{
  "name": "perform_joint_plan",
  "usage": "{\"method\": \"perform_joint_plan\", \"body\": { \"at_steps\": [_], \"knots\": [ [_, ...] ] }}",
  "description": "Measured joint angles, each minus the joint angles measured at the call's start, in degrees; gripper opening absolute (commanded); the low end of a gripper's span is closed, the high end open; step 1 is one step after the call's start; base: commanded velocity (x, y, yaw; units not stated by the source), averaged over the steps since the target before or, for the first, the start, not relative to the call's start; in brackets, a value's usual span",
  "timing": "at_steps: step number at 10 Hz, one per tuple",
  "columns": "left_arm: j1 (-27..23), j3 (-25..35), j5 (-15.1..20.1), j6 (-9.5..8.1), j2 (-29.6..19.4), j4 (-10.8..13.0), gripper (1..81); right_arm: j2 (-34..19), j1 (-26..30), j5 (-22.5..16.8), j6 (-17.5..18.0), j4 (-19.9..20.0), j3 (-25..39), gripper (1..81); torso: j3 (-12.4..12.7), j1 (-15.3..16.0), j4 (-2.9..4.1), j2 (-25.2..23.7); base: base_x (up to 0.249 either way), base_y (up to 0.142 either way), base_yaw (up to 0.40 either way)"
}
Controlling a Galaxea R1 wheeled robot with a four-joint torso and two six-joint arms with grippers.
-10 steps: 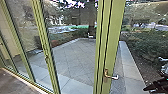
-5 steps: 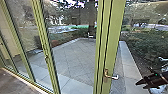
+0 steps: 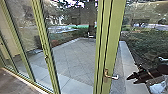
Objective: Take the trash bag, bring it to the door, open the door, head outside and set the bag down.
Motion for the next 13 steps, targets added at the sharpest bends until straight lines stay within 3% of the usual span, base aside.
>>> {"method": "perform_joint_plan", "body": {
  "at_steps": [6, 13],
  "knots": [
    [0.00, -0.71, -0.05, -0.01, 0.29, 0.00, 1.0, 10.97, -0.94, 0.07, 5.13, -0.04, -10.56, 81.1, -0.02, 0.02, 0.00, 0.02, 0.000, 0.000, 0.000],
    [-0.02, -2.36, -0.02, -0.01, 1.40, 0.00, 1.0, 18.97, -2.97, 0.82, 18.69, -0.06, -21.55, 81.1, -0.07, 0.05, -0.02, 0.05, 0.000, 0.000, 0.000]
  ]
}}
